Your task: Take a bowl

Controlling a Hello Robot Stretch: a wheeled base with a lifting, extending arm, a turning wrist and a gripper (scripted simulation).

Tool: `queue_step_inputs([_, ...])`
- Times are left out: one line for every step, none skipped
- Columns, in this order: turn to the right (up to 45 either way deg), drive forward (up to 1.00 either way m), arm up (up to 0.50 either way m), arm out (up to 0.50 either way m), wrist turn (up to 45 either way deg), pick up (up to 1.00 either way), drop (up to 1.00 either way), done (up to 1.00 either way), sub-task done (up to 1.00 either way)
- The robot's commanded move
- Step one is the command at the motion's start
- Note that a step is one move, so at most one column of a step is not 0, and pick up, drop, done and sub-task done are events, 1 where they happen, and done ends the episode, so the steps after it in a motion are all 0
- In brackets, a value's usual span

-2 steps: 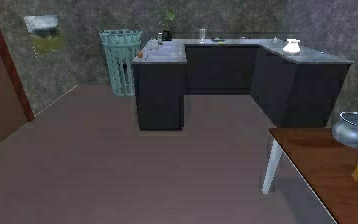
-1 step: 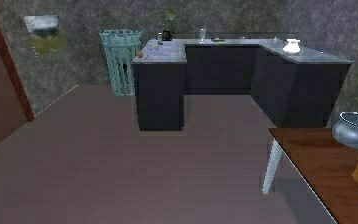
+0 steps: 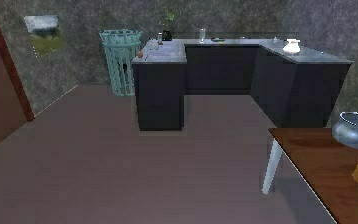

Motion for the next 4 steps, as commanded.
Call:
queue_step_inputs([0.0, 0.0, 0.0, 0.5, 0.0, 0.0, 0.0, 0.0, 0.0])
queue_step_inputs([0.0, 0.0, 0.0, 0.0, 45.0, 0.0, 0.0, 0.0, 0.0])
queue_step_inputs([0.0, 0.0, 0.0, 0.0, 45.0, 0.0, 0.0, 0.0, 0.0])
queue_step_inputs([0.0, 0.0, 0.0, 0.0, 45.0, 0.0, 0.0, 0.0, 0.0])
